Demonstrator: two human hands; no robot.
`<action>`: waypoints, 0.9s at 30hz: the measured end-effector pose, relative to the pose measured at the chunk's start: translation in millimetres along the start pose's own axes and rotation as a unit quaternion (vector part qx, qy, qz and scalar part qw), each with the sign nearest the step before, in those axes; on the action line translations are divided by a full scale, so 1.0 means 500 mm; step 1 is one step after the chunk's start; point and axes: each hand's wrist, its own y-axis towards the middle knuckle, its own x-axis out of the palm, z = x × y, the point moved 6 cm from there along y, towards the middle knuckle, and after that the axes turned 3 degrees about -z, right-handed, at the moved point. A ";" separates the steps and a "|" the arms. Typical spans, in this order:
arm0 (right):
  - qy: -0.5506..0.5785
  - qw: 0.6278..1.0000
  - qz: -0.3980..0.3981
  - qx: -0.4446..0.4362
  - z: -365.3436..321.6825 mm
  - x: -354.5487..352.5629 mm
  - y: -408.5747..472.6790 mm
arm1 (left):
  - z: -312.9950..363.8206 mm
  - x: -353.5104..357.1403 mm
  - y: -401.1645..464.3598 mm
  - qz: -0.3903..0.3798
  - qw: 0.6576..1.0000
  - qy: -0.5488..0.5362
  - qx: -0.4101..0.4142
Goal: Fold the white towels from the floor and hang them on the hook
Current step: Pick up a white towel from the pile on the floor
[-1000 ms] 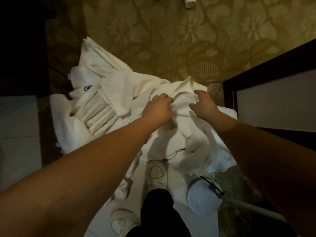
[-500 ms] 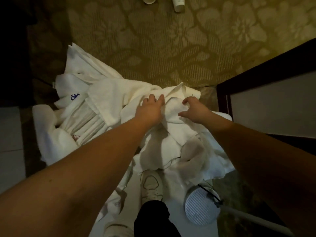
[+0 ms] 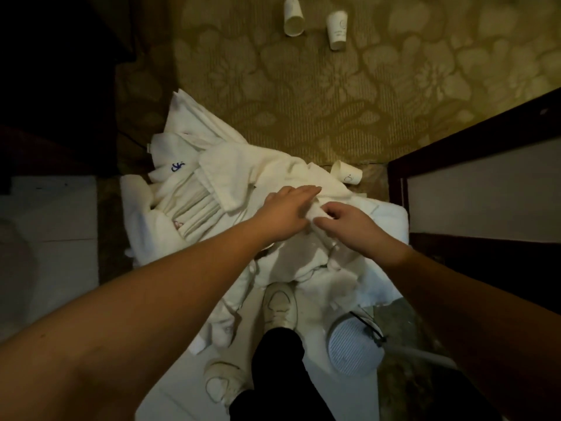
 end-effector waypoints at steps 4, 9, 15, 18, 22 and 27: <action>0.000 0.998 0.021 -0.052 -0.140 -0.048 -0.089 | 0.041 -0.103 -0.111 0.015 0.999 -0.021 -0.033; 0.044 0.992 0.046 -0.106 -0.296 -0.080 -0.225 | 0.097 -0.213 -0.295 0.048 0.982 -0.177 -0.044; 0.082 0.987 0.010 -0.136 -0.448 -0.071 -0.380 | 0.166 -0.328 -0.525 0.155 0.945 -0.285 -0.031; -0.029 0.987 0.001 -0.160 -0.511 -0.067 -0.454 | 0.204 -0.387 -0.643 0.209 0.919 -0.332 -0.038; -0.127 0.975 0.010 -0.182 -0.595 -0.089 -0.560 | 0.270 -0.473 -0.814 0.271 0.901 -0.336 -0.030; -0.241 0.951 0.020 -0.195 -0.688 -0.120 -0.688 | 0.367 -0.548 -1.043 0.356 0.903 -0.239 -0.012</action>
